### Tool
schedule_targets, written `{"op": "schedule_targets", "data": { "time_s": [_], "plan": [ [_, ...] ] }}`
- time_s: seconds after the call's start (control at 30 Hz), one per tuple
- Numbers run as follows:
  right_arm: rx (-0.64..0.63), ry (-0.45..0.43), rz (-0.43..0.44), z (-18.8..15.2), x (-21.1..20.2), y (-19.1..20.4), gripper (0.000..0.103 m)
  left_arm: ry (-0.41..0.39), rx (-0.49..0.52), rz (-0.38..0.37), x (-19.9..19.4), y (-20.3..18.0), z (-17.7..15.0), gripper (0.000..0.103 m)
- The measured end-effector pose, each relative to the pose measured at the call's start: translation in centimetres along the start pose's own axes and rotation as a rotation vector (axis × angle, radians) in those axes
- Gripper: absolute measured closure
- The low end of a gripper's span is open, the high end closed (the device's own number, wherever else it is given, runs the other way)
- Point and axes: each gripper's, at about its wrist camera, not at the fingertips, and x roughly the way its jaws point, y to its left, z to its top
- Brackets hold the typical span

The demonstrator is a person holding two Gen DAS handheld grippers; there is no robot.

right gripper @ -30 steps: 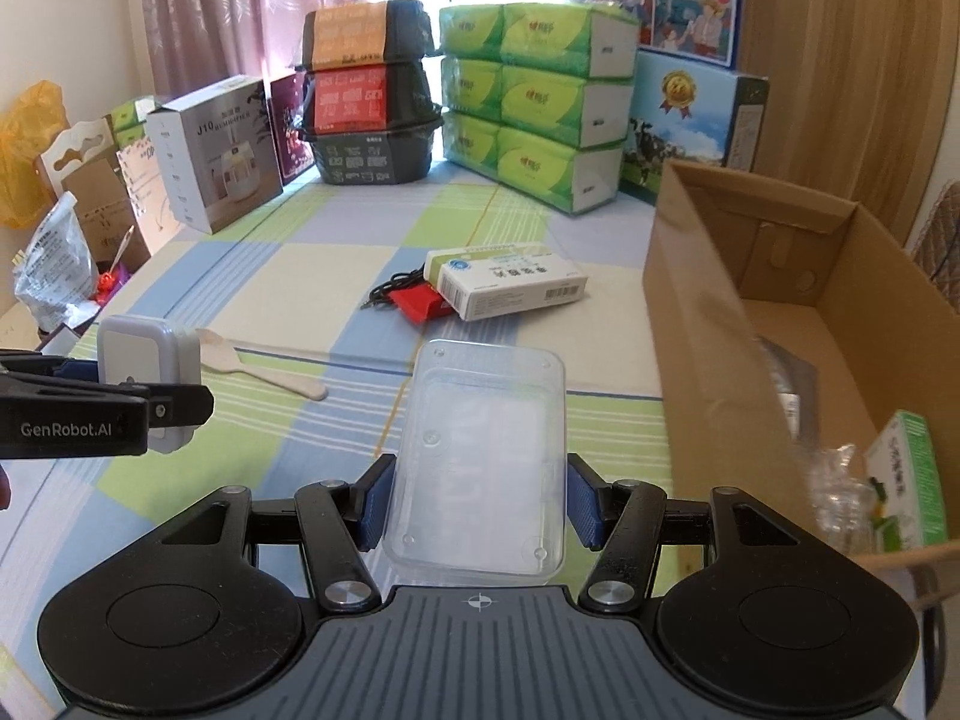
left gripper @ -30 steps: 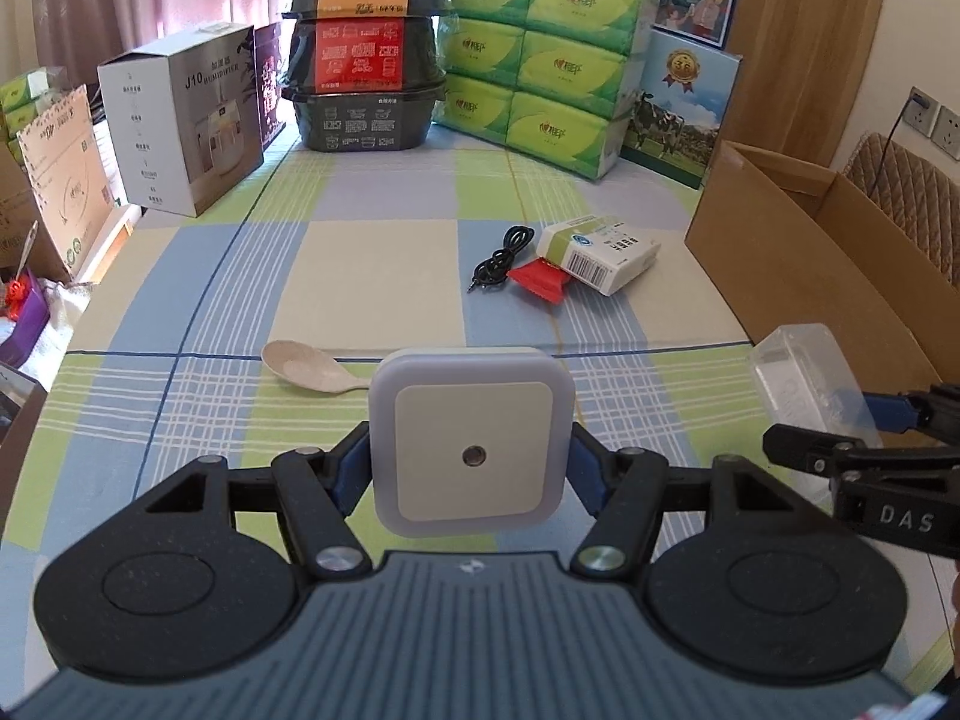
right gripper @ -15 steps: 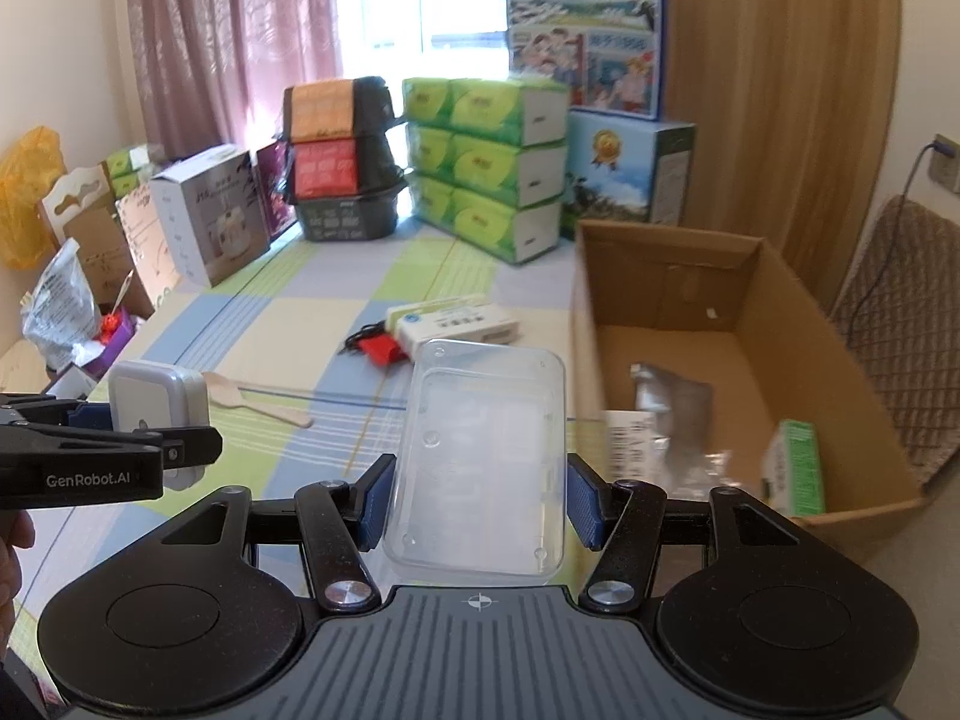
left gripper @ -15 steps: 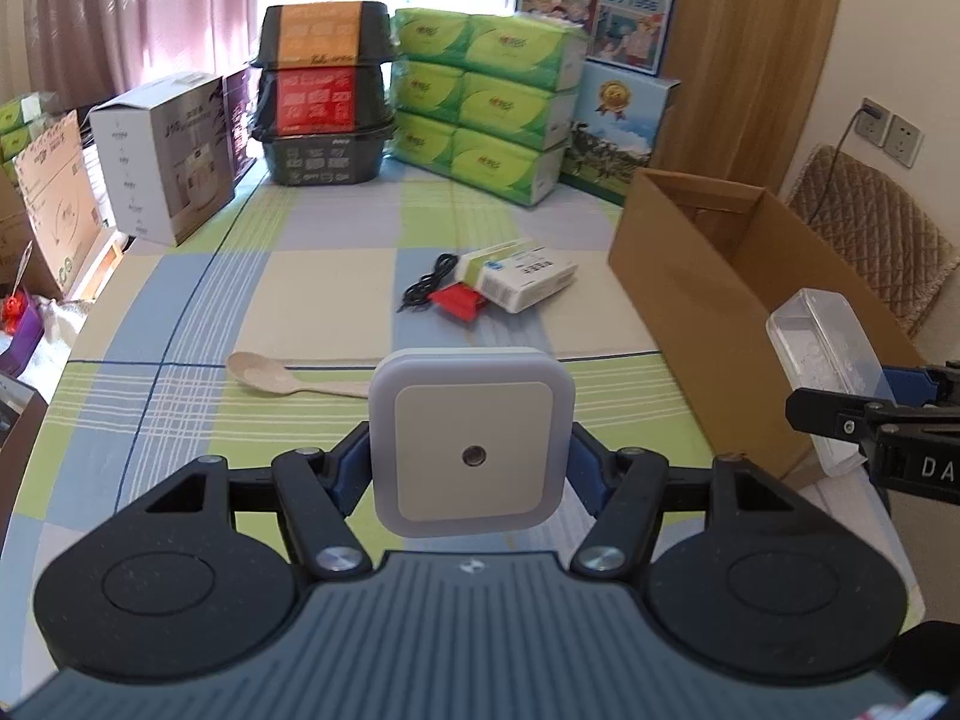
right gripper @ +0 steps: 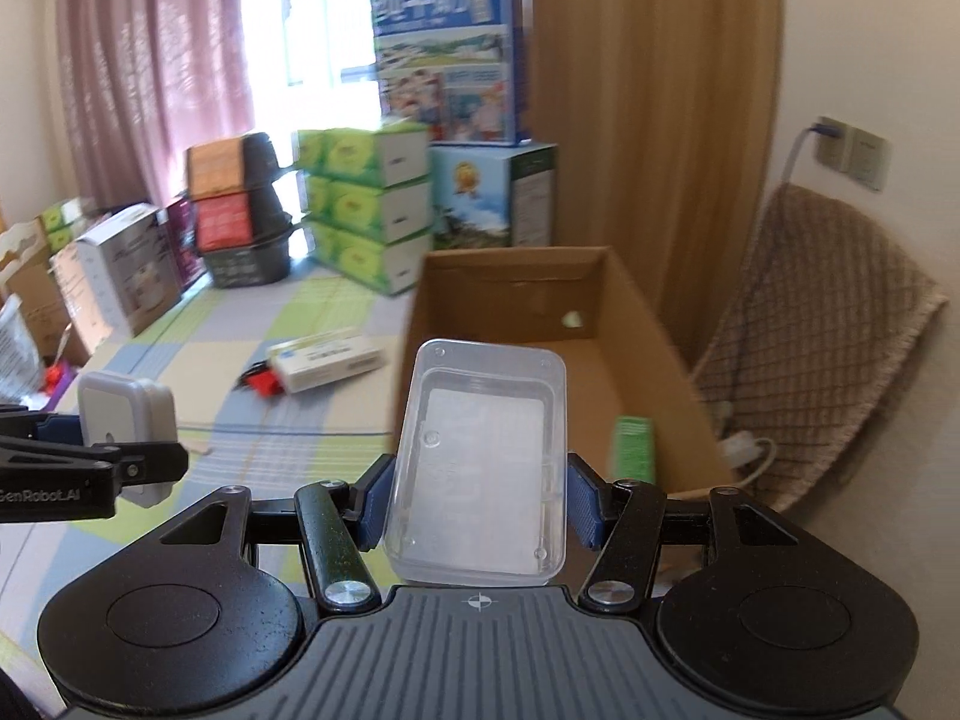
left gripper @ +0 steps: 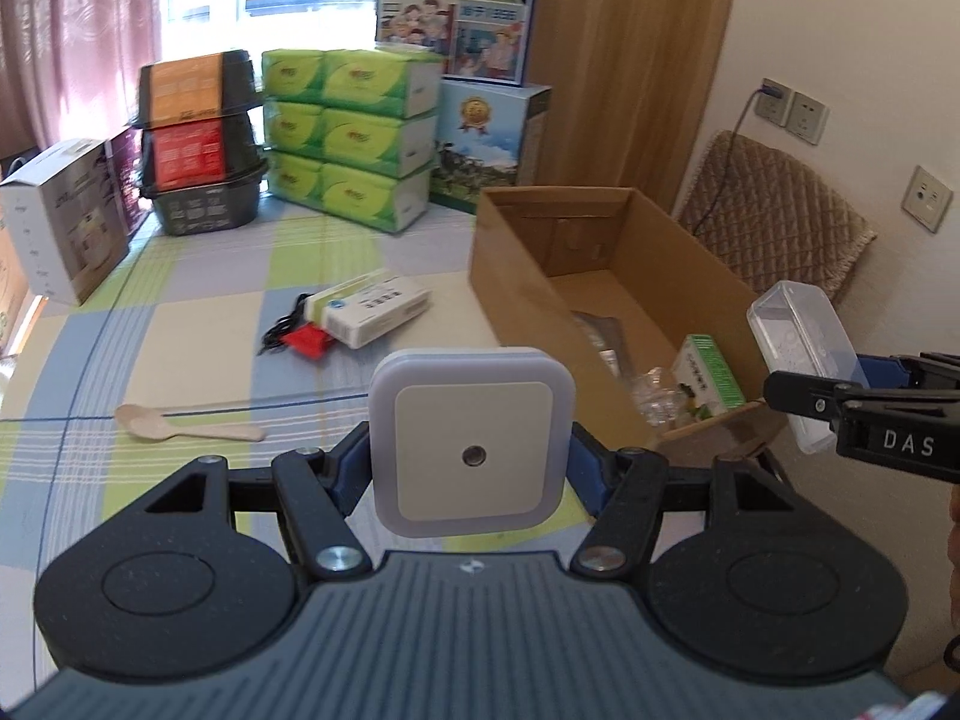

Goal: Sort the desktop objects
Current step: 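Carry the device and clear lid together over the cardboard box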

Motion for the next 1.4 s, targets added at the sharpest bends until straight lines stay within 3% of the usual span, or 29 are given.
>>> {"op": "schedule_targets", "data": {
  "time_s": [0.27, 0.57, 1.3, 1.4],
  "plan": [
    [0.037, -0.003, -0.034, 0.8, -0.4, -5.4, 0.048, 0.016, 0.046, -0.071, 2.0, -5.1, 1.8, 0.042],
    [0.033, 0.023, -0.035, 1.4, 1.7, -7.8, 0.048, 0.042, 0.103, -0.118, 5.2, -9.0, 3.7, 0.041],
    [0.045, 0.061, -0.04, 3.3, 7.0, -9.9, 0.048, 0.113, 0.185, -0.173, 12.2, -11.2, 4.9, 0.042],
    [0.041, 0.064, -0.042, 3.3, 7.1, -10.0, 0.048, 0.112, 0.193, -0.155, 12.5, -11.1, 4.9, 0.032]
  ]
}}
